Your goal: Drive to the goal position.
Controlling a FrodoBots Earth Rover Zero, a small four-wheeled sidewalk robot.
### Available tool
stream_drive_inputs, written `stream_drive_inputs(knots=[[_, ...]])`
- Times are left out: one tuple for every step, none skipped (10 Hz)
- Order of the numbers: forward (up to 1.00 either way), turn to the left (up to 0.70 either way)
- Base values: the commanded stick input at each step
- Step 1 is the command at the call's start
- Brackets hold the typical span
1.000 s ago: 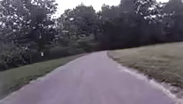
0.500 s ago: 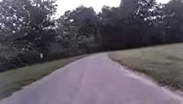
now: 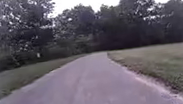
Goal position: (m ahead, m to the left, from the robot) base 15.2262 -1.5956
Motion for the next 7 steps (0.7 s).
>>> stream_drive_inputs(knots=[[0.70, -0.14], [0.70, -0.10], [0.70, 0.00], [0.70, 0.00], [0.70, 0.00], [0.70, 0.00], [0.70, 0.00]])
